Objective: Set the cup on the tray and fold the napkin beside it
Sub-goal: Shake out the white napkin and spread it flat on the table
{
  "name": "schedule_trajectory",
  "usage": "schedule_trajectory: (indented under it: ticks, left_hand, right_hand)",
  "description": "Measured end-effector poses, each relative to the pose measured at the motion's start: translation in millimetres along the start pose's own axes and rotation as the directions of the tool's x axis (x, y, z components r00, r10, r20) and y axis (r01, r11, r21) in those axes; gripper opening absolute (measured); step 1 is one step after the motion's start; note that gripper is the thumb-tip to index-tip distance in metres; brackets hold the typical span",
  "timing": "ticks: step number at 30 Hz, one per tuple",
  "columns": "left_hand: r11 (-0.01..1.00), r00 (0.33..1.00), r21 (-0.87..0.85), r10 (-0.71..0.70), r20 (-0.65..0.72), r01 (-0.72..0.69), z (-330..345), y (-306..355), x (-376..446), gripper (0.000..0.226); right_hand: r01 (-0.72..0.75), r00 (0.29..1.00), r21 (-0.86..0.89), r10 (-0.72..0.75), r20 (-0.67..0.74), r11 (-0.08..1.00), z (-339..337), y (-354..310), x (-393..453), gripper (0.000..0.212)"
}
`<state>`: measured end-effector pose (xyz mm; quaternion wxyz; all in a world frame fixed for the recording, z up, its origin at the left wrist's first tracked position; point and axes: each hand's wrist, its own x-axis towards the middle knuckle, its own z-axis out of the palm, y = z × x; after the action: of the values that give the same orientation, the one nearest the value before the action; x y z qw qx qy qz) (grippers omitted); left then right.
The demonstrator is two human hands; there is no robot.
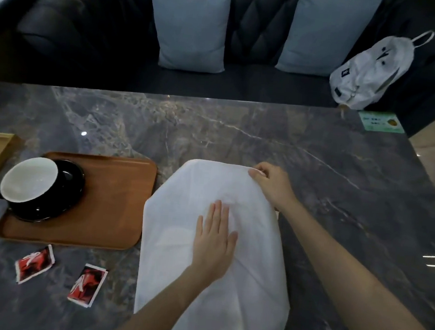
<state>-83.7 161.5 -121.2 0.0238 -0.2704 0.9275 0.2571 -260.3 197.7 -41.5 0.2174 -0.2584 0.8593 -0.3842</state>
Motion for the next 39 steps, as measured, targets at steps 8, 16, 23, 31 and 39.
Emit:
schedule_trajectory:
  ticks: [8, 16, 23, 31, 39]
  left_hand:
    - [0.992, 0.988, 0.110, -0.076, 0.133, 0.061, 9.0, -9.9, 14.0, 0.085]
    - [0.980, 0.977, 0.192, -0.089, 0.195, 0.051, 8.0, -12.4, 21.6, 0.063]
    - [0.996, 0.991, 0.089, -0.031, 0.130, 0.019, 6.6, -21.2, 13.7, 0.064]
    - [0.998, 0.996, 0.061, -0.008, 0.093, 0.002, 7.9, -31.6, 10.3, 0.083]
    - [0.996, 0.992, 0.084, 0.000, 0.123, -0.010, 7.4, -33.9, 12.8, 0.086]
  right_hand:
    - [-0.359, 0.933, 0.244, 0.351, 0.077, 0.901, -6.2, 48.3, -4.9, 0.024]
    - [0.016, 0.993, -0.504, 0.046, 0.111, 0.864, 7.1, 98.4, -53.8, 0.039]
    - [-0.232, 0.962, -0.108, 0.212, -0.171, 0.967, -0.8, 87.6, -49.3, 0.010]
    - [-0.396, 0.759, 0.350, 0.517, -0.396, 0.849, -45.9, 87.0, -8.6, 0.012]
    - [-0.311, 0.942, -0.068, 0.298, -0.157, 0.948, -32.6, 85.1, -29.2, 0.077]
